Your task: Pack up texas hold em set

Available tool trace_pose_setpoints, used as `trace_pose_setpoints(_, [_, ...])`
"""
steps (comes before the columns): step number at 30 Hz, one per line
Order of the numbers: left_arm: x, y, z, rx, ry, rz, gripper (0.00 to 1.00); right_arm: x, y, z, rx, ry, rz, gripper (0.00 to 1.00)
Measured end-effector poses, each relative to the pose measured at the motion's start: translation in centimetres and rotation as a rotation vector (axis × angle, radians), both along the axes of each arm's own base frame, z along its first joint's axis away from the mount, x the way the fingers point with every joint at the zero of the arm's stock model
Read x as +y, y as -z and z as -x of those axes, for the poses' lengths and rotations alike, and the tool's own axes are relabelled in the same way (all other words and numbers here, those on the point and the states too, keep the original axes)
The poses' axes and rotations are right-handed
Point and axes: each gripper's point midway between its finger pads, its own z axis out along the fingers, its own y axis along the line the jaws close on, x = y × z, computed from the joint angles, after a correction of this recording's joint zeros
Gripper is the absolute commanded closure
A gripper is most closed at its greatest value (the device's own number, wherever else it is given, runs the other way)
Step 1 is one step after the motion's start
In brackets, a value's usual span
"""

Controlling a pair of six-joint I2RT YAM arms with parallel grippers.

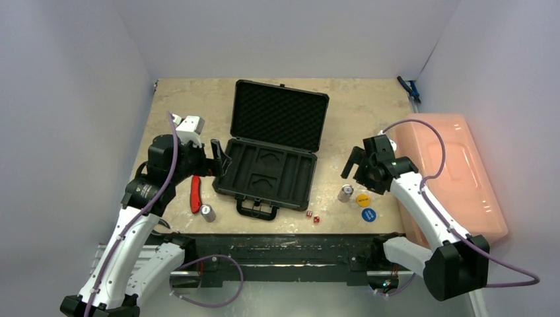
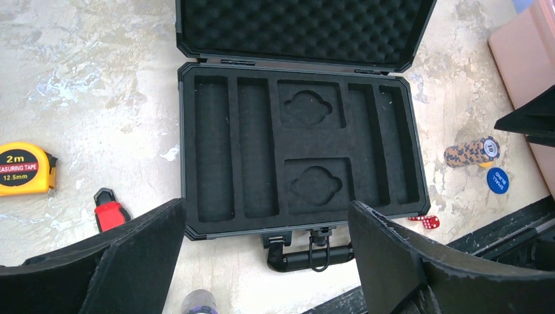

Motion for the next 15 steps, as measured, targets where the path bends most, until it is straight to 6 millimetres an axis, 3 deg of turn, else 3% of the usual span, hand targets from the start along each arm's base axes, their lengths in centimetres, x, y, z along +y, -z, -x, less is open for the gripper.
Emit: trace_pose_setpoints(15, [0.1, 0.0, 0.0, -0.001, -0.002, -0.003, 0.08, 1.9, 2.1, -0.2, 0.066, -0.082, 0.026, 0.14])
